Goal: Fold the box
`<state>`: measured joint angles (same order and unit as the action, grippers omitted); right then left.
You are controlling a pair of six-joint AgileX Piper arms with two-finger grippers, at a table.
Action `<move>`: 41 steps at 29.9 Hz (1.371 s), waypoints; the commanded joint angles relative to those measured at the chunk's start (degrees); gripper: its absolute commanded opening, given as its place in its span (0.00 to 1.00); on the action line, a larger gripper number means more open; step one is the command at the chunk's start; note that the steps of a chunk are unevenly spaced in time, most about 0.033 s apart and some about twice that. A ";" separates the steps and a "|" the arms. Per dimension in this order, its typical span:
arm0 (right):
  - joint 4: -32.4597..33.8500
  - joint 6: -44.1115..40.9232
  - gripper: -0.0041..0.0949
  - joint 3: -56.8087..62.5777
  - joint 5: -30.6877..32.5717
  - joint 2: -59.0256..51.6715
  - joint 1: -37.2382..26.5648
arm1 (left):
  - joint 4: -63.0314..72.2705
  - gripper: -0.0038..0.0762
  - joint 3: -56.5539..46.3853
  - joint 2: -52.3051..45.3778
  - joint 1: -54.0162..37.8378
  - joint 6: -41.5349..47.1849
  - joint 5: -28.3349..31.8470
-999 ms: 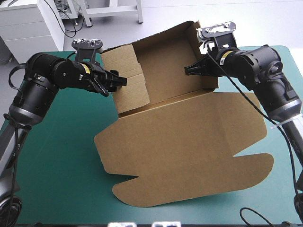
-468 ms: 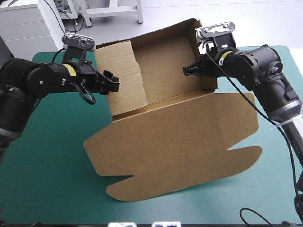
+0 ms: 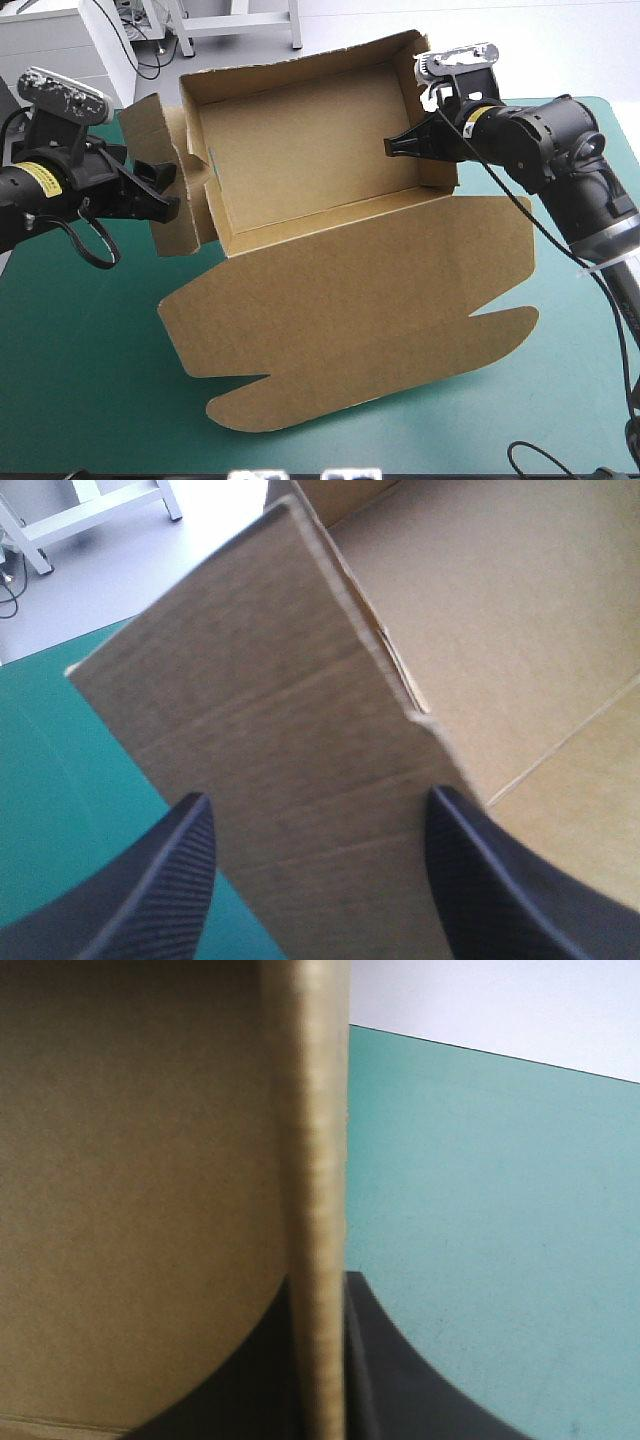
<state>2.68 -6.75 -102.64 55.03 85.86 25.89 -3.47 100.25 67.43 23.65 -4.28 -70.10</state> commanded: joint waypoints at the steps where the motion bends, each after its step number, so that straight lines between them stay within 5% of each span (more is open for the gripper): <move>1: -0.46 -0.85 0.03 -2.17 -5.16 -2.84 0.09 | 2.02 0.59 1.38 -1.10 0.11 -0.06 3.69; 10: 0.00 -0.85 0.03 -2.17 -5.06 -2.84 0.09 | -12.34 0.59 1.38 -0.99 0.11 3.00 4.92; 17: 0.17 -0.85 0.03 -2.17 -5.30 -2.84 0.09 | -38.78 0.59 1.13 -1.21 -0.01 6.99 -3.69; 23: 0.17 -0.85 0.03 -2.17 -5.42 -2.84 0.09 | -49.65 0.39 -1.90 -3.60 -0.11 10.02 -3.69; 27: 1.04 -0.85 0.03 -2.17 -5.42 -2.84 0.09 | -50.24 0.04 -4.99 -5.92 -1.99 10.02 -3.59; 33: 1.87 -0.71 0.03 -2.17 -5.42 -2.84 0.09 | -46.06 0.06 -13.13 -8.69 -8.47 9.18 -2.28; 41: 1.39 0.53 0.02 -2.17 -3.70 -3.32 -2.29 | -29.42 0.06 -23.77 -8.80 -19.98 6.01 8.63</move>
<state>5.21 -6.69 -102.64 54.88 85.79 25.47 -37.53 77.64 58.92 7.03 3.31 -68.49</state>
